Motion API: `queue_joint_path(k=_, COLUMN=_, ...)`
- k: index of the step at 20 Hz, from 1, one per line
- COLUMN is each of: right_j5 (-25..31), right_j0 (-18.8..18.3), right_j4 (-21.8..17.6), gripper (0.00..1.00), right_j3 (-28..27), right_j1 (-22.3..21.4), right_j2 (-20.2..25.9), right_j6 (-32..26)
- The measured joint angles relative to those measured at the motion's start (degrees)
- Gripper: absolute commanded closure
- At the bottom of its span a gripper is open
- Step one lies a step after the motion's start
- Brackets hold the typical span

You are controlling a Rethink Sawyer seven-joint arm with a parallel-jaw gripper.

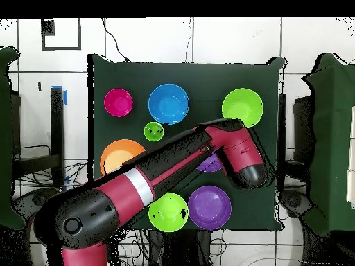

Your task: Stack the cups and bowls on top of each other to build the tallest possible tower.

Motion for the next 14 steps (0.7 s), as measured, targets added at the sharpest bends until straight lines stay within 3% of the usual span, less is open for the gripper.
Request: queue_joint_path(k=14, right_j5=-2.8, right_j0=-0.7, right_j4=-6.2, gripper=0.00, right_j3=0.3, right_j1=-1.9, right_j2=-4.3, right_j6=0.6)
